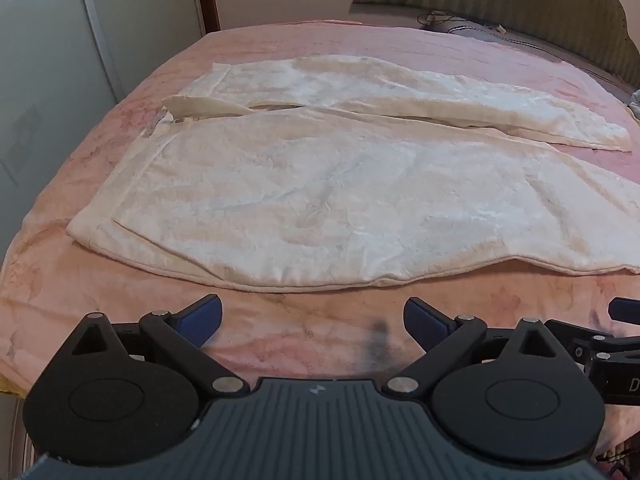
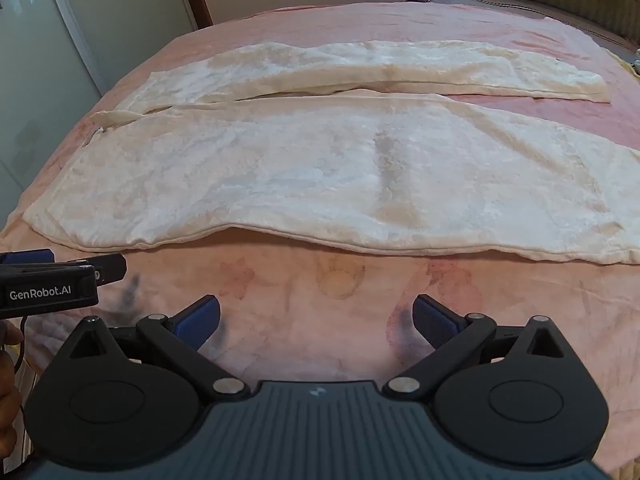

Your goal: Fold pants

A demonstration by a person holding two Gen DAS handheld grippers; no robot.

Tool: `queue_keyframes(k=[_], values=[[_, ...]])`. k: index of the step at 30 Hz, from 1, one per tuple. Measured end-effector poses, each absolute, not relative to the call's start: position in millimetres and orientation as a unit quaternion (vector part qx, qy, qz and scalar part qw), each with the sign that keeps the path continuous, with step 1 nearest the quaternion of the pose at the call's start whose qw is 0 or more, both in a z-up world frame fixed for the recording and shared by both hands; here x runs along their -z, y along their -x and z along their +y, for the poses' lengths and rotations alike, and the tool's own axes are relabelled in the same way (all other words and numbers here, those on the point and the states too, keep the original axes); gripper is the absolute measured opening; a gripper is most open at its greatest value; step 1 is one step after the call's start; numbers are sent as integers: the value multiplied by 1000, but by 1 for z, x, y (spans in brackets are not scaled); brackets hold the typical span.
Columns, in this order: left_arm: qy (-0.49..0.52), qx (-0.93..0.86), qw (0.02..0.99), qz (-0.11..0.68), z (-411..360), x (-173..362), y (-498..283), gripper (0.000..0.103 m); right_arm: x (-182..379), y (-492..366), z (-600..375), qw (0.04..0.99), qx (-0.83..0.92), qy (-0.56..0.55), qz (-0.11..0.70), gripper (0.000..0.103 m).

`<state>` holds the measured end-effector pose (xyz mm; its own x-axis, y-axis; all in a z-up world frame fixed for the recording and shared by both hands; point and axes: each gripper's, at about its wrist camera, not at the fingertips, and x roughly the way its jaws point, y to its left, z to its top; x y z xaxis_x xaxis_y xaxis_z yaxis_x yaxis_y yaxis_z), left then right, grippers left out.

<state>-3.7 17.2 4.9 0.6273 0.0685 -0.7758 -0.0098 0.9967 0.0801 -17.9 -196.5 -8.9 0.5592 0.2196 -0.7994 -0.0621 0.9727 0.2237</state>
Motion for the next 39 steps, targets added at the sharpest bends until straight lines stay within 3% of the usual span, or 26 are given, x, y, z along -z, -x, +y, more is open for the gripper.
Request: queue_keyframes(k=[39], values=[[-60,-15,897,438,8,3,4,99,11,19,-203,878,-81,-99,461,103]])
